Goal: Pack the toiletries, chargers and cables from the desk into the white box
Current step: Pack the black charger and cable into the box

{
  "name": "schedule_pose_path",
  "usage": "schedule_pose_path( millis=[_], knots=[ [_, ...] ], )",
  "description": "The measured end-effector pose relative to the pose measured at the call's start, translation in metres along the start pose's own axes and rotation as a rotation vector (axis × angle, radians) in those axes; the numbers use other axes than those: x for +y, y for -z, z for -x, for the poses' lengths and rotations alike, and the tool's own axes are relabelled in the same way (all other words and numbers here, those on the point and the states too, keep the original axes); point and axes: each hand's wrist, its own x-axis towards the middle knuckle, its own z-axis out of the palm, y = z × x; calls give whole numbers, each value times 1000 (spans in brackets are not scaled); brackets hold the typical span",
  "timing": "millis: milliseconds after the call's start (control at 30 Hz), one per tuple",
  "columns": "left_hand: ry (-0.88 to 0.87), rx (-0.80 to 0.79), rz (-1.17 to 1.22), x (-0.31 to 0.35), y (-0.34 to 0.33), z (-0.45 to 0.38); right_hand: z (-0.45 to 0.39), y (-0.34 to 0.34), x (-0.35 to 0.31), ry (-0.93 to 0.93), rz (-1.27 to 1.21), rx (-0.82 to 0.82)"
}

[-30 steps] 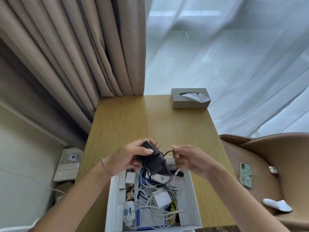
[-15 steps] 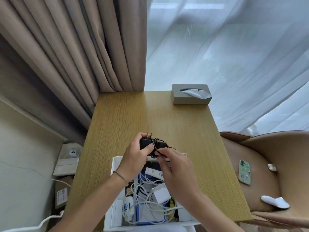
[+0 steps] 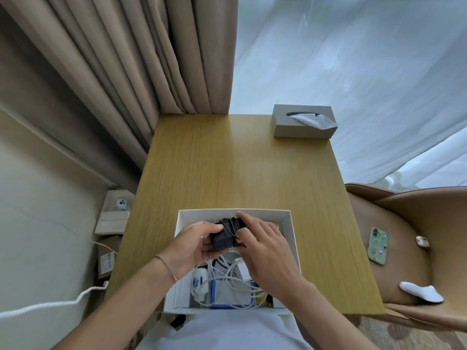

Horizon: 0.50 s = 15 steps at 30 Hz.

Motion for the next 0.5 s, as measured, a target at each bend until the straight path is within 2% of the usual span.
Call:
schedule_pose_path(
  millis=[167,333,500],
  knots=[
    [-3,21,-219,-6,13,-3,1,-11,10,-6,-66,-146],
    [-94,177,-583,-7,22,-1,-1,-28,18,22,-35,-221],
    [-172,301,-600,-3,35,1,-3,-49,22,37,21,-284]
  ],
)
